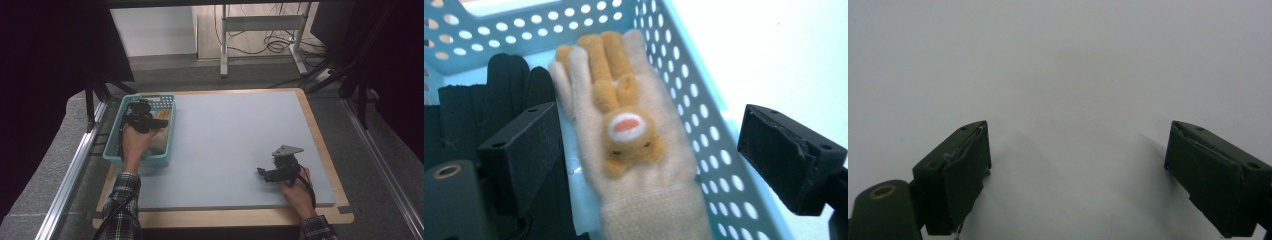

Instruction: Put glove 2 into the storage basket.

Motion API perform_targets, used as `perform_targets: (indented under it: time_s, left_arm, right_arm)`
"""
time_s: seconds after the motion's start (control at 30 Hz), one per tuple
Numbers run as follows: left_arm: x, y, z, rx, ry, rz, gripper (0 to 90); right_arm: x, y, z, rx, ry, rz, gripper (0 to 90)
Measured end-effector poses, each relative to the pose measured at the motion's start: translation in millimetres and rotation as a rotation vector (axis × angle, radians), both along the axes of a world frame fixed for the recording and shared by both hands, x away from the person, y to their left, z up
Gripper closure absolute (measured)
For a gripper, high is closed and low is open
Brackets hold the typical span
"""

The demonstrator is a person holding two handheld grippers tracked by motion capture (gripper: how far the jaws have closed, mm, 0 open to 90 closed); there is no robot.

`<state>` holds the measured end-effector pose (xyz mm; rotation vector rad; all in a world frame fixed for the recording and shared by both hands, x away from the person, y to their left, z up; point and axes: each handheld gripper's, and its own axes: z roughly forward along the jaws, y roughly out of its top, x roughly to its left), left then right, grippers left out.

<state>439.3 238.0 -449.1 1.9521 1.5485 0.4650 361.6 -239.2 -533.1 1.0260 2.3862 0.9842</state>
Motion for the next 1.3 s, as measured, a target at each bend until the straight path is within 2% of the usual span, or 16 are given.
perform_targets:
  time_s: [0.17, 0.5, 0.77, 1.1, 1.3]
  left_arm:
    - [-5.9, -3.0, 5.0, -0.045, -0.026, -0.025, 7.5]
    - [-14.8, -5.9, 7.9, -0.055, -0.045, -0.065, 5.6]
    - [-23.0, -7.5, 9.1, -0.025, -0.057, -0.093, 4.3]
    - [-35.1, -8.8, 11.6, -0.017, -0.078, -0.124, 3.5]
    - [-42.5, -7.8, 13.5, -0.027, -0.094, -0.135, 3.4]
  right_arm:
    - [0.0, 0.0, 0.0, 0.000, 0.000, 0.000, 10.7]
    - [-0.2, 0.0, -0.1, 0.000, 0.000, 0.000, 10.7]
    - [-0.2, 0.0, -0.1, 0.000, 0.000, 0.000, 10.7]
    - [-0.3, 0.0, -0.1, 0.001, -0.001, 0.000, 10.7]
    - [-0.4, 0.0, -0.1, 0.000, -0.001, 0.001, 10.7]
